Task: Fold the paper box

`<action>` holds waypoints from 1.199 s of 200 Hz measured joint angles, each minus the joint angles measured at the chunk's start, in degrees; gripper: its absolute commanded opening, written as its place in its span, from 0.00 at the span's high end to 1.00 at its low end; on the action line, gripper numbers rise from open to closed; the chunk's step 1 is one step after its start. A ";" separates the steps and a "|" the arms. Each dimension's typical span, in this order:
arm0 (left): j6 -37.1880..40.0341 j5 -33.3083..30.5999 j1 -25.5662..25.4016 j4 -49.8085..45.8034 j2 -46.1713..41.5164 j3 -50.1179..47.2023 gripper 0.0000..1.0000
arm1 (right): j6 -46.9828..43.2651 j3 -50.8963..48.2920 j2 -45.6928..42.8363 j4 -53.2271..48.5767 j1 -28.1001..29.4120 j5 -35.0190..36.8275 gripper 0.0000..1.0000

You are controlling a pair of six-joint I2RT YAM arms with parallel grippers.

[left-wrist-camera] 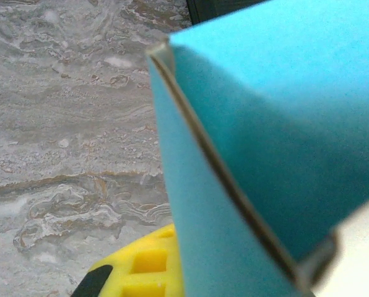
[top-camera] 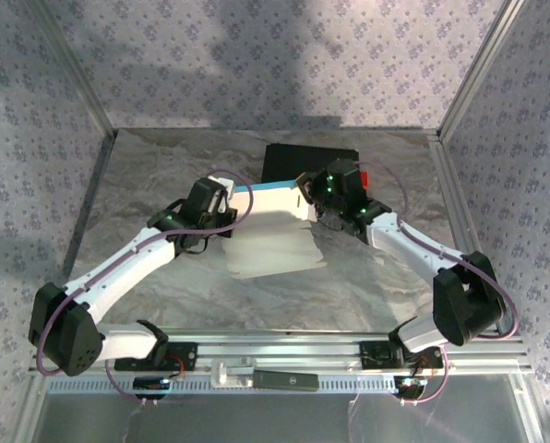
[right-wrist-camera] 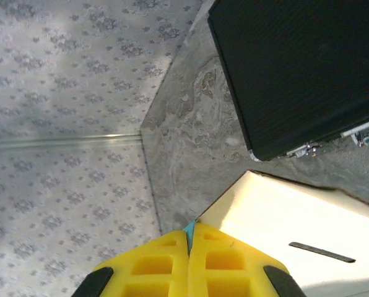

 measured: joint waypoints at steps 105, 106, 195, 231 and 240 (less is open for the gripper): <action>4.72 -1.75 2.40 8.79 -7.43 -4.90 1.00 | -24.30 -16.00 -26.62 -8.20 1.16 6.54 0.53; 4.79 -1.75 2.40 8.81 -7.45 -4.92 1.00 | -24.46 -16.11 -26.56 -8.17 1.18 6.49 0.52; 6.75 -0.48 2.56 9.42 -7.52 -5.01 1.00 | -30.45 -14.75 -7.56 -5.97 2.34 3.48 0.53; 6.75 -0.31 2.56 9.42 -7.93 -5.03 1.00 | -30.58 -12.11 -4.37 -3.93 2.34 2.86 0.59; 6.75 -0.28 2.56 9.42 -8.04 -5.05 1.00 | -30.60 -11.65 -4.13 -3.48 2.34 2.78 0.61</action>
